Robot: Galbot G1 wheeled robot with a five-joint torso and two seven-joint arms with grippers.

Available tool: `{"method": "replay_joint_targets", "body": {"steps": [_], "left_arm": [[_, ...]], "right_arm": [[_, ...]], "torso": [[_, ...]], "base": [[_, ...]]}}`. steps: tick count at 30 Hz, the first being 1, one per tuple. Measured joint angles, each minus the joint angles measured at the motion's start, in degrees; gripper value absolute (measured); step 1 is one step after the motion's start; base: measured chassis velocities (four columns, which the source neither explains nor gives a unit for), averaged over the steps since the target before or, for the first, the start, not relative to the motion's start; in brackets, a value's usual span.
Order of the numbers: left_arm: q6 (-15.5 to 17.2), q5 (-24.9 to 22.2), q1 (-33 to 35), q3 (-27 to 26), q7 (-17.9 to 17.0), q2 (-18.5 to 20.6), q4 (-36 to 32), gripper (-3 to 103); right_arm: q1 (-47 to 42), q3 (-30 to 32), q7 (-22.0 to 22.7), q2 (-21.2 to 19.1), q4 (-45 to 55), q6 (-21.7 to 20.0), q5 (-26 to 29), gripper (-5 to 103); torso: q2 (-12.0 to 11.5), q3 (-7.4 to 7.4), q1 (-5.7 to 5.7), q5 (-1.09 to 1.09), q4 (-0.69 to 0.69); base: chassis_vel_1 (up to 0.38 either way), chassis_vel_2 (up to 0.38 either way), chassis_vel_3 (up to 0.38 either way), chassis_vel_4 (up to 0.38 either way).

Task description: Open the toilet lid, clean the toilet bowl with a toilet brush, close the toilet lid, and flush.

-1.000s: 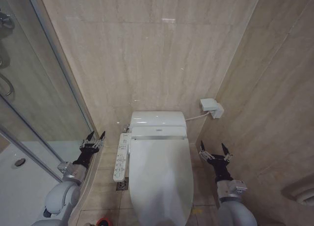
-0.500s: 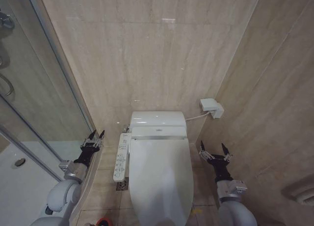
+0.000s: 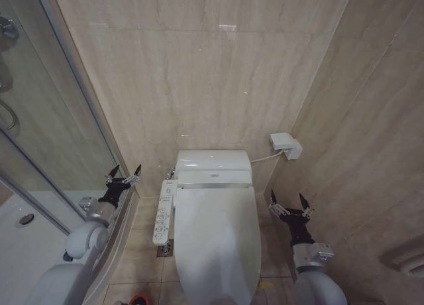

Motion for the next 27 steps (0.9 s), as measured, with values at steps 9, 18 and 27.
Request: {"method": "replay_joint_targets", "body": {"steps": [9,18,27], "left_arm": [[-2.41,-1.22,-5.78,5.63,2.18,-0.75,7.27,98],[-3.35,-1.27,-12.17,8.90,2.58,-1.39,15.66,93],[-4.22,-1.72,-19.13,12.45,3.44,-3.00,23.01,81]], "right_arm": [[0.00,0.00,0.00,0.00,0.00,0.00,0.00,100],[0.00,0.00,0.00,0.00,0.00,0.00,0.00,100],[0.00,0.00,0.00,0.00,0.00,0.00,0.00,100]], "torso": [[0.00,0.00,0.00,0.00,-0.02],[0.00,0.00,0.00,0.01,0.00],[0.00,0.00,0.00,0.01,-0.02]], "base": [[0.000,0.000,0.000,0.000],[0.000,0.000,0.000,0.000],[0.000,0.000,0.000,0.000]]}}
